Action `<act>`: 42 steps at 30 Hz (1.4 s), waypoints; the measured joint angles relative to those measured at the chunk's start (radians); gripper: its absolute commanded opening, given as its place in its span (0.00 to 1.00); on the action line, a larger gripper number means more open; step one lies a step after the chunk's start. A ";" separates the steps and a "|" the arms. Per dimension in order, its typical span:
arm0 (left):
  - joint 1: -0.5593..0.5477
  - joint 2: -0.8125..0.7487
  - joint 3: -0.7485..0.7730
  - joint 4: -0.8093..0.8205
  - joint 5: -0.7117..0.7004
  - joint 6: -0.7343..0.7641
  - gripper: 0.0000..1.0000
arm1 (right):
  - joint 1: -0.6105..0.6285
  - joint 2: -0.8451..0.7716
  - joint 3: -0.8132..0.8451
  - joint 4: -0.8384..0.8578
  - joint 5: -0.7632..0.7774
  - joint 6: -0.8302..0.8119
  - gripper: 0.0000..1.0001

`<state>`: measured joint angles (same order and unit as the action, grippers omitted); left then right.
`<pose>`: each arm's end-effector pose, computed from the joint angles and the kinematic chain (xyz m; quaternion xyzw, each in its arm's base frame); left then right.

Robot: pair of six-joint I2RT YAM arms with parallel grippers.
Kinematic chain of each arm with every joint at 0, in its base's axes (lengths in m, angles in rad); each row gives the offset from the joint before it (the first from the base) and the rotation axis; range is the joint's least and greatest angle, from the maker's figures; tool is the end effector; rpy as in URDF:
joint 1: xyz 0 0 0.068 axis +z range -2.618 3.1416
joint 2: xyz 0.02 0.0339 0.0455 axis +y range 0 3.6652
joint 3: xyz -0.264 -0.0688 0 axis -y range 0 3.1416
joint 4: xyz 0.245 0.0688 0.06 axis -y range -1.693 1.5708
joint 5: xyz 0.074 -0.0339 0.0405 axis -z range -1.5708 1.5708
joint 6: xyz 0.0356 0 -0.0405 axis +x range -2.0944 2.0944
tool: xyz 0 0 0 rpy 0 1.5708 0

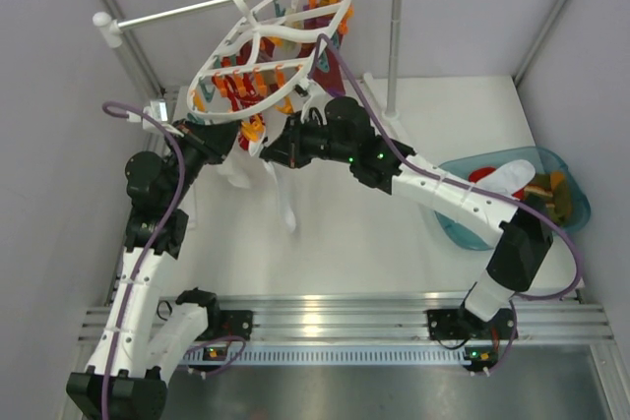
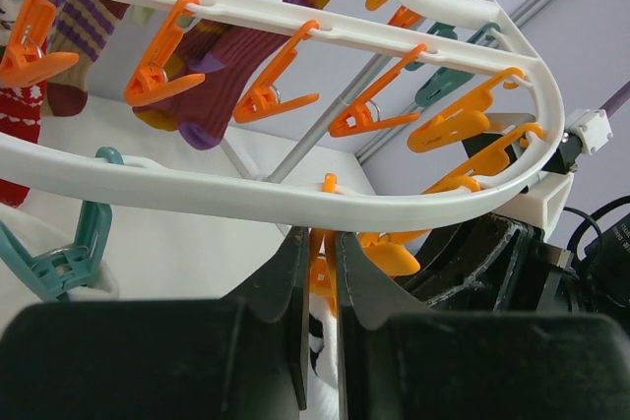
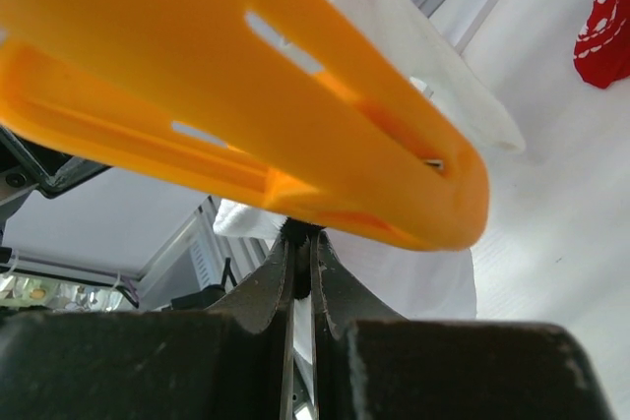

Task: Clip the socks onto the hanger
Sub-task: Clamp the sock onto the hanger.

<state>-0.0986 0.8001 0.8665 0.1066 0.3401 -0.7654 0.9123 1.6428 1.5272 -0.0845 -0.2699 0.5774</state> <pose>0.1805 -0.0298 0.3975 -0.0851 0.6416 -0.4148 0.6396 0.2345 0.3186 0.3866 -0.2118 0.7422 0.5017 0.3905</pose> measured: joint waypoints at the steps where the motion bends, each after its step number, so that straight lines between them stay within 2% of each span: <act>1: 0.000 0.000 -0.002 0.000 0.000 0.000 0.00 | 0.000 0.003 0.001 0.008 0.000 0.000 0.00; 10: 0.000 0.000 -0.007 0.007 -0.002 -0.014 0.00 | 0.000 0.021 0.001 0.063 0.000 0.019 0.00; 13: 0.001 0.000 -0.007 0.006 -0.002 -0.018 0.12 | 0.000 0.021 0.001 0.069 -0.001 0.024 0.00; 14: 0.001 0.000 -0.007 0.006 -0.002 -0.018 0.20 | 0.000 0.021 0.001 0.071 -0.002 0.026 0.00; 18: 0.001 0.000 -0.007 0.002 -0.010 -0.021 0.35 | 0.000 0.021 0.001 0.078 -0.007 0.029 0.00; 31: -0.002 -0.011 -0.006 -0.059 -0.021 -0.024 0.60 | 0.000 0.021 -0.014 0.126 -0.018 0.029 0.01; 36: -0.002 -0.035 -0.006 -0.086 -0.031 -0.024 0.60 | 0.000 0.021 -0.031 0.155 -0.024 0.027 0.27; 38: -0.002 -0.045 -0.007 -0.098 -0.039 -0.021 0.60 | 0.000 0.017 -0.043 0.161 -0.026 0.024 0.30; 39: -0.002 -0.050 -0.006 -0.106 -0.043 -0.020 0.60 | 0.000 0.013 -0.052 0.158 -0.028 0.021 0.36; 42: -0.002 -0.063 -0.006 -0.135 -0.048 -0.016 0.60 | 0.000 0.001 -0.083 0.158 -0.030 0.009 0.40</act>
<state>-0.1005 0.7368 0.8600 -0.0280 0.2920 -0.7818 0.9123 1.6440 1.4445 0.0738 -0.3000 0.5861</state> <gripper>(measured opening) 0.602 0.377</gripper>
